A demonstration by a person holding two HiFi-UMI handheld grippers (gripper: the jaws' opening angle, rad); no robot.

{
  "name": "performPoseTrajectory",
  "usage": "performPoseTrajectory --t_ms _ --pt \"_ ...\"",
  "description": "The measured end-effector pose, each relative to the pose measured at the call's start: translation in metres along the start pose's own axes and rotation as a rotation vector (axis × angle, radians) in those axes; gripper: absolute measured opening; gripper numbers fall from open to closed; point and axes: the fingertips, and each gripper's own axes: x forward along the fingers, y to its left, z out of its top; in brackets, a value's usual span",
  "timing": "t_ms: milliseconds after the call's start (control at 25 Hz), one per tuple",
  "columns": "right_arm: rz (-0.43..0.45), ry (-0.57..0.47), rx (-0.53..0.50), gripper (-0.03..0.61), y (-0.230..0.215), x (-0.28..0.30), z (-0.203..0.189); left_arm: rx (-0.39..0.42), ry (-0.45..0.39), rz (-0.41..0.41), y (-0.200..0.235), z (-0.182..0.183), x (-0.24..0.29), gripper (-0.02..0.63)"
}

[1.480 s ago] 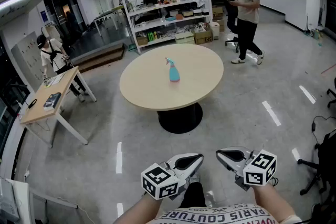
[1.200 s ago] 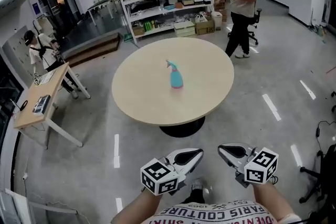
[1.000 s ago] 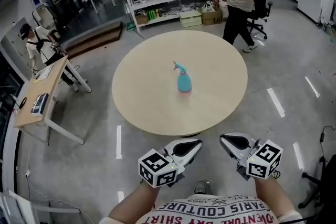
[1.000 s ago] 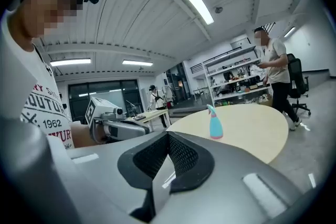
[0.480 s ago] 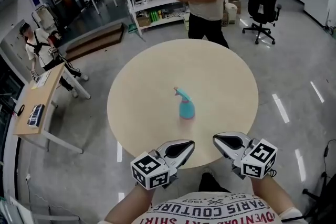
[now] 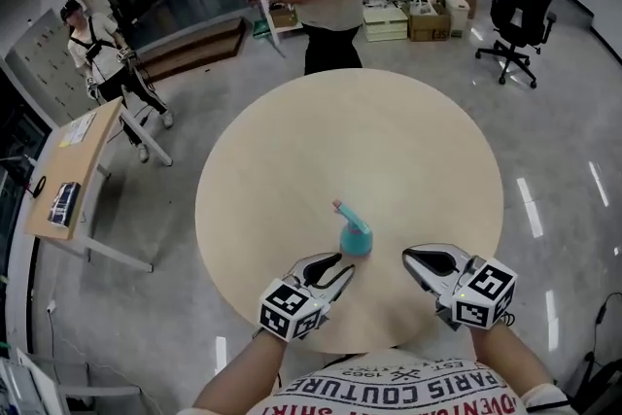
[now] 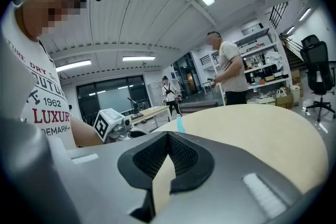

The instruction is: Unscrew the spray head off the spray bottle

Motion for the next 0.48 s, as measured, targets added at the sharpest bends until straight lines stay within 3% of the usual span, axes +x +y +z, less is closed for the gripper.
performPoseTrajectory --t_ms 240,480 --pt "-0.063 0.015 0.035 0.002 -0.019 0.018 -0.016 0.039 0.054 0.009 0.045 -0.025 0.049 0.297" --pt "-0.126 0.002 0.069 0.002 -0.027 0.035 -0.034 0.095 0.063 -0.024 0.061 -0.038 0.086 0.351"
